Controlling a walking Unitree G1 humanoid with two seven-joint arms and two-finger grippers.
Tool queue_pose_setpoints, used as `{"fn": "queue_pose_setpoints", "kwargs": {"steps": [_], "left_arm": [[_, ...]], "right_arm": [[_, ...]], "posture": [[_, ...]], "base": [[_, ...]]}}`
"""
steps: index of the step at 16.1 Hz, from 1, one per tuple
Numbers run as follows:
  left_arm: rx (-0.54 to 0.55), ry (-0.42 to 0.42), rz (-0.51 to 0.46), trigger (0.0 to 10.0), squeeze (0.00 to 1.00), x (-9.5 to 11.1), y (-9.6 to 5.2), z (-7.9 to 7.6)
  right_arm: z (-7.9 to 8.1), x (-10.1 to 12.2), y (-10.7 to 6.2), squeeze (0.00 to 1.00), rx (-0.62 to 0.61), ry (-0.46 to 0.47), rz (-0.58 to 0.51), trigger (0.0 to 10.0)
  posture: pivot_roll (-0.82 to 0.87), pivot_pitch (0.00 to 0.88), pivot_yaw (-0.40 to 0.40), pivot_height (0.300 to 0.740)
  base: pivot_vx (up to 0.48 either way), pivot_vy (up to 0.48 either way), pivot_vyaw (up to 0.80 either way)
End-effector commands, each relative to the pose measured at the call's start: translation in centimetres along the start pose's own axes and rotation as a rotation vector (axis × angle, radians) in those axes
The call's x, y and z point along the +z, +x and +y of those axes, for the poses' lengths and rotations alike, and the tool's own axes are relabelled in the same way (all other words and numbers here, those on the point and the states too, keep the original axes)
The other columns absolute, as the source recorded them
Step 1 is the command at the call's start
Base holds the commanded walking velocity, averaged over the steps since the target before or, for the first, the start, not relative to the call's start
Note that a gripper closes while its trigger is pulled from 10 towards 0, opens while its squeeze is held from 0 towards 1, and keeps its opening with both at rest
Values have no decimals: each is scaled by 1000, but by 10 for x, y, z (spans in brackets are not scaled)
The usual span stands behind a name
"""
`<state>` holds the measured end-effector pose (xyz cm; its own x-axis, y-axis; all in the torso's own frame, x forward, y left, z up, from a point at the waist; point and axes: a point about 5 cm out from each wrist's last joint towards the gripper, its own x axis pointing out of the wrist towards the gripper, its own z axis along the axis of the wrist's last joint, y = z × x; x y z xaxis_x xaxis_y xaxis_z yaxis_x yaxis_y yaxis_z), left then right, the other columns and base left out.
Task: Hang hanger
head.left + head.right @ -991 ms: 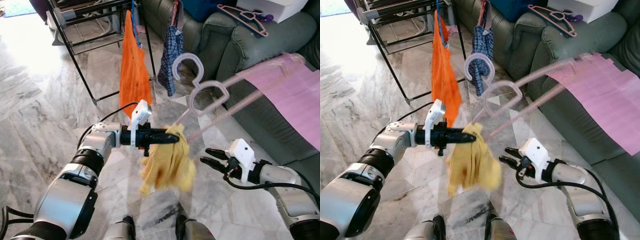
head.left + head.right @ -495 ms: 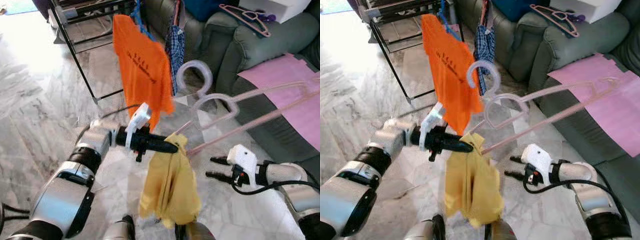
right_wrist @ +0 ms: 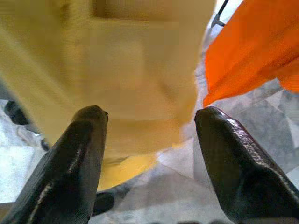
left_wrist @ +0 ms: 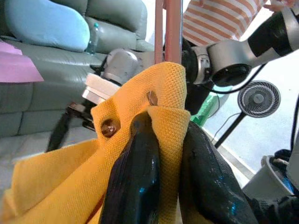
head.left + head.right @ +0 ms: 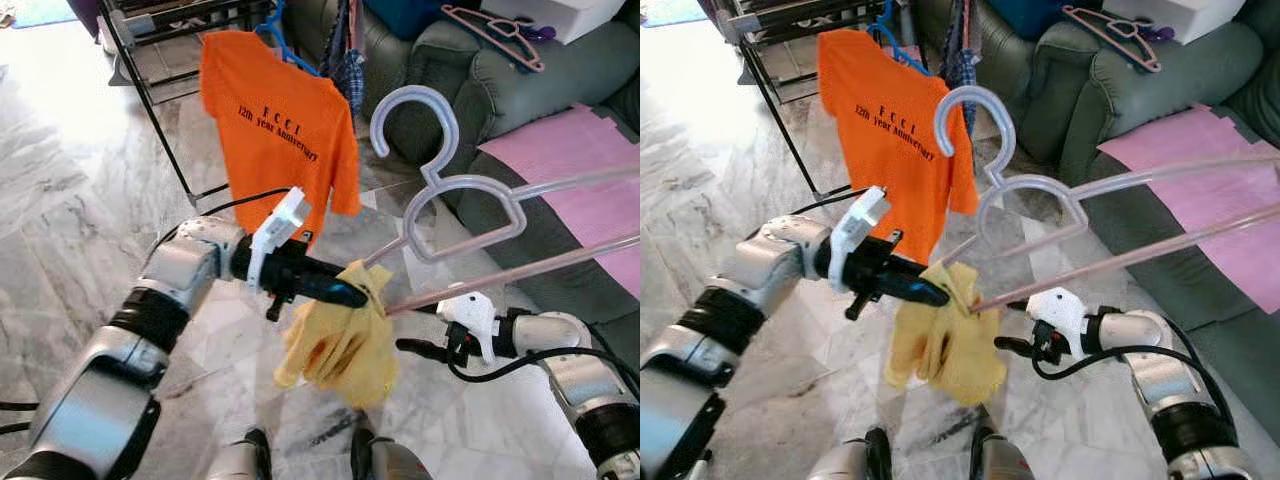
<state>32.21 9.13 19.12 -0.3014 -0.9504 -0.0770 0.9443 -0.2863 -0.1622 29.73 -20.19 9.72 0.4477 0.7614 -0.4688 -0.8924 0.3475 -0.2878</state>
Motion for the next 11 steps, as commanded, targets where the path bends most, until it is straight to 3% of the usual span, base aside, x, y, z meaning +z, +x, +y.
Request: {"fn": "queue_pose_setpoints", "kwargs": {"steps": [1,4,6,11], "left_arm": [[-55,17,-17,10000,0,3,6,-5],[-102,30,-38,10000,0,10,12,-12],[-139,45,-52,10000,0,17,17,-16],[-191,56,-45,10000,0,24,23,-24]], "right_arm": [[-1,-1,1,0,-20,-17,2,10000],[-6,2,7,0,-74,-24,-18,10000],[-1,5,20,0,-55,-4,-52,10000],[20,17,55,0,113,77,-130,10000]], "posture": [[-171,252,2,740],[-166,255,5,740],[-163,256,8,740],[-133,262,15,740]], "base": [[0,0,0],[0,0,0],[0,0,0],[0,0,0]]}}
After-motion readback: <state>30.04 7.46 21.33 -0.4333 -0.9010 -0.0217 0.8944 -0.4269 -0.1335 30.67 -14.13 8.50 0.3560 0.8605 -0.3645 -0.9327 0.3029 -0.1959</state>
